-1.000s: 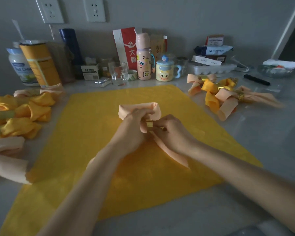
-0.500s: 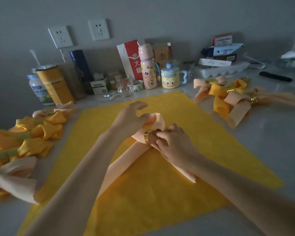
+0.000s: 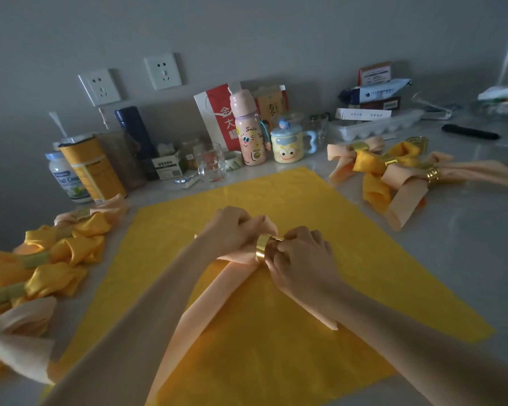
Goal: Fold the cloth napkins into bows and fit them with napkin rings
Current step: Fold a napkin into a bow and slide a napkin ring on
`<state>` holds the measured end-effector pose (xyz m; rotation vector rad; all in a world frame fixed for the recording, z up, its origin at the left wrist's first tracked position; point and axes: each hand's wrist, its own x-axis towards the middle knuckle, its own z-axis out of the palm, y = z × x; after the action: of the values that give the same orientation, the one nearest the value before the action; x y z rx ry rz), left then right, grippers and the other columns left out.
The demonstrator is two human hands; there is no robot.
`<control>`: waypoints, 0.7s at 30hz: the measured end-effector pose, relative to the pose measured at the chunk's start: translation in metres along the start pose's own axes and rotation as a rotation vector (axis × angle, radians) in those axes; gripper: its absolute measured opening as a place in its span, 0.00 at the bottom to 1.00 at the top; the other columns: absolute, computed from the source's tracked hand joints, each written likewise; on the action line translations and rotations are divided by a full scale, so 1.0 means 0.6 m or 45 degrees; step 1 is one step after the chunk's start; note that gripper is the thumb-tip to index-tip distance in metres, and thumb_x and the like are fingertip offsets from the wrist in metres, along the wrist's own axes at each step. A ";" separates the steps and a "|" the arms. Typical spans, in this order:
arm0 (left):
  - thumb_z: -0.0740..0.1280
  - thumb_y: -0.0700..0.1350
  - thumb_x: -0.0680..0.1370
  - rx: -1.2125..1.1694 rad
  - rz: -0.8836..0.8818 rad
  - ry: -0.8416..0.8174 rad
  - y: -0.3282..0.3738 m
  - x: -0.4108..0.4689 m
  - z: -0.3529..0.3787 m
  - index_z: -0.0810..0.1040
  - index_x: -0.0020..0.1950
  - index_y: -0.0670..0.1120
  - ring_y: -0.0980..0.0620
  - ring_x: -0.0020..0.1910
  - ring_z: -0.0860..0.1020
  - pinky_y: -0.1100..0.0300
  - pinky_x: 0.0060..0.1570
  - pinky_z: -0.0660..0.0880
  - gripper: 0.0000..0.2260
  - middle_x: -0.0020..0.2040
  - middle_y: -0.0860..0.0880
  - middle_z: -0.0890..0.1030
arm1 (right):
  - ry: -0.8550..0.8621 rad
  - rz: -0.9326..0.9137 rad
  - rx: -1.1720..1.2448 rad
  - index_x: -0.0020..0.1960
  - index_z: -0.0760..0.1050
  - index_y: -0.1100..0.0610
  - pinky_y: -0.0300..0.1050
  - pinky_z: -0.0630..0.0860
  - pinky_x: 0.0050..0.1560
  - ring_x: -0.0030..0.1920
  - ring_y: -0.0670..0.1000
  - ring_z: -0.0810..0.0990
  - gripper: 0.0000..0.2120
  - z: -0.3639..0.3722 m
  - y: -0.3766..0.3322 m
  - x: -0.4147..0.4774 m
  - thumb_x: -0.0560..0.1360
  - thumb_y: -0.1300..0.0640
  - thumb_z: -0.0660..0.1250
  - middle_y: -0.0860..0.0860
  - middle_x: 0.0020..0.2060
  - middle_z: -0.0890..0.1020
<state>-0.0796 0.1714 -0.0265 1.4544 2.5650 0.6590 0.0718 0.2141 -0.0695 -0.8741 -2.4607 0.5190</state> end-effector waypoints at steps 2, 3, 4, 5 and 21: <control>0.63 0.55 0.78 -0.015 0.033 0.050 -0.011 -0.017 -0.008 0.81 0.41 0.45 0.52 0.37 0.76 0.61 0.36 0.69 0.16 0.38 0.50 0.81 | -0.002 0.011 0.025 0.50 0.80 0.50 0.45 0.61 0.58 0.58 0.52 0.66 0.14 -0.003 -0.003 0.001 0.78 0.49 0.56 0.48 0.58 0.72; 0.64 0.54 0.77 -0.031 0.045 0.069 -0.017 -0.028 -0.014 0.82 0.42 0.46 0.54 0.39 0.76 0.63 0.37 0.68 0.14 0.39 0.51 0.82 | 0.011 0.021 0.035 0.49 0.80 0.51 0.45 0.61 0.58 0.58 0.52 0.67 0.13 -0.004 -0.003 0.001 0.77 0.49 0.57 0.48 0.58 0.73; 0.65 0.52 0.77 -0.056 0.057 0.067 -0.025 -0.039 -0.020 0.82 0.43 0.47 0.56 0.39 0.76 0.66 0.36 0.68 0.11 0.39 0.54 0.82 | 0.030 0.032 0.054 0.49 0.80 0.51 0.44 0.61 0.57 0.57 0.52 0.67 0.13 -0.004 -0.004 0.000 0.77 0.50 0.57 0.48 0.57 0.73; 0.67 0.51 0.76 -0.086 0.082 0.051 -0.031 -0.050 -0.025 0.82 0.42 0.49 0.58 0.39 0.76 0.68 0.36 0.68 0.08 0.39 0.56 0.82 | 0.047 0.043 0.084 0.48 0.80 0.52 0.45 0.62 0.56 0.56 0.52 0.68 0.13 -0.004 -0.004 -0.001 0.77 0.50 0.58 0.48 0.55 0.74; 0.70 0.39 0.68 -0.292 0.116 -0.186 -0.013 -0.114 -0.034 0.79 0.33 0.58 0.63 0.36 0.76 0.66 0.40 0.73 0.12 0.34 0.60 0.81 | -0.398 -0.292 0.523 0.32 0.73 0.60 0.53 0.69 0.38 0.40 0.61 0.75 0.14 -0.046 0.001 0.007 0.74 0.54 0.64 0.66 0.38 0.75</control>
<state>-0.0558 0.1044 -0.0187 1.4887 2.2425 0.7974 0.0846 0.2224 -0.0459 -0.3613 -2.5401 1.0942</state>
